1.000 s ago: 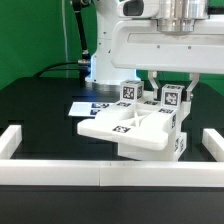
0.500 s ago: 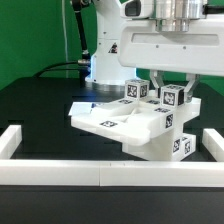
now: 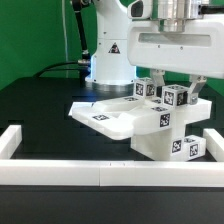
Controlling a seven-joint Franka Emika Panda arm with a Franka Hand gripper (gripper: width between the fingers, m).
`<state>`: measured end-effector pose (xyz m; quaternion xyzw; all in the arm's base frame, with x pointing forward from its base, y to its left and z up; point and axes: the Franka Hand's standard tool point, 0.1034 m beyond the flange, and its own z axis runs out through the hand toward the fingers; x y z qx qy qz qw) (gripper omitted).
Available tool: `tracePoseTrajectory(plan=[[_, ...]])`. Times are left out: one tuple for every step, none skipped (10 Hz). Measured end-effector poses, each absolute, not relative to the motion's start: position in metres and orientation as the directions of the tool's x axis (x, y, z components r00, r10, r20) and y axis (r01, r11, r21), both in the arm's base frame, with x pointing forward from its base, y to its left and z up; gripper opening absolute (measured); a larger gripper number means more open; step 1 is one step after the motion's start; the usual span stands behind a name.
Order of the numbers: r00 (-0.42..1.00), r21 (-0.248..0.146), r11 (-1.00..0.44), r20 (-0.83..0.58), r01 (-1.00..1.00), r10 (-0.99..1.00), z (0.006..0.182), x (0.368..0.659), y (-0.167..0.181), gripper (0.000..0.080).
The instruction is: Assemble chair
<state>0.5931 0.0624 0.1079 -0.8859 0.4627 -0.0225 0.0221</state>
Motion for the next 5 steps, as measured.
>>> tracePoseTrajectory(plan=[[0.571, -0.060, -0.571, 0.019, -0.819, -0.821, 0.1079, 0.5930, 0.0624, 0.0610], [0.571, -0.060, -0.571, 0.019, -0.819, -0.821, 0.1079, 0.5930, 0.0624, 0.0610], [0.571, -0.060, -0.571, 0.019, -0.819, -0.821, 0.1079, 0.5930, 0.0624, 0.0642], [0.571, -0.060, -0.571, 0.019, -0.819, -0.821, 0.1079, 0.5930, 0.0624, 0.0647], [0.571, -0.060, -0.571, 0.019, -0.819, -0.821, 0.1079, 0.5930, 0.0624, 0.0647]])
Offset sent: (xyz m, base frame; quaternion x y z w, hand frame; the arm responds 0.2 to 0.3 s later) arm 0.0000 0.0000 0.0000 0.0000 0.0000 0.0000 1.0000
